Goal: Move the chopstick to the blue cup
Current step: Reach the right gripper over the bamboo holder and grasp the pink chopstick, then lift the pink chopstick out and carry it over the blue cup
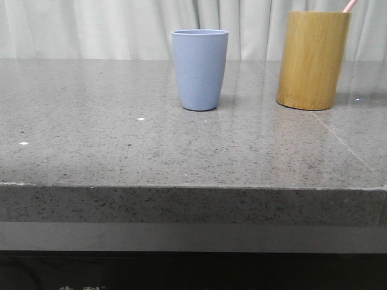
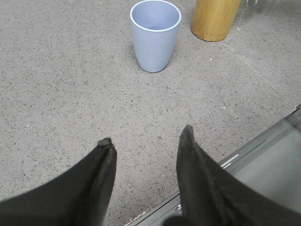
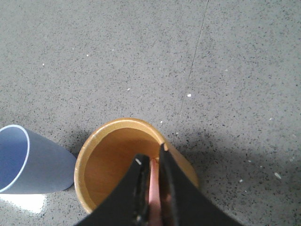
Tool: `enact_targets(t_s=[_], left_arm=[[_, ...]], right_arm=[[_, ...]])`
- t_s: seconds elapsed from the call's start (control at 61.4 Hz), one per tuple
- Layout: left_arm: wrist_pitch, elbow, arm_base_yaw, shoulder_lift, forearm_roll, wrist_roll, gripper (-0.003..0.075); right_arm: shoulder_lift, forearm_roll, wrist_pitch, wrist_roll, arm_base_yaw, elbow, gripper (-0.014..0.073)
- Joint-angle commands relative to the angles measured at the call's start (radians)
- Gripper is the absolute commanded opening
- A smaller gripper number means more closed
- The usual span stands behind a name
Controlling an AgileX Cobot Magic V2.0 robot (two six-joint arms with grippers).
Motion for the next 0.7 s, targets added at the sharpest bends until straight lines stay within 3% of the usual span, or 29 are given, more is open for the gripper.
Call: enact_targets(t_s=[0.0, 0.212, 0.375, 0.684], left_arm=[[-0.075, -0.026, -0.005, -0.002, -0.014, -0.008, 0.0316], [-0.075, -0.026, -0.005, -0.002, -0.014, -0.008, 0.0316], [-0.075, -0.026, -0.005, -0.002, -0.014, -0.008, 0.0316], [-0.075, -0.026, -0.005, -0.002, -0.014, -0.008, 0.0316]], right_arm=[[-0.042, 0.029, -0.035, -0.015, -0.001, -0.035, -0.0029], [-0.048, 0.027, -0.036, -0.027, -0.001, -0.035, -0.0109], [-0.070, -0.013, -0.020, -0.034, -0.001, -0.080, -0.0109], [-0.106, -0.065, 0.163, -0.033, -0.001, -0.367, -0.0109]])
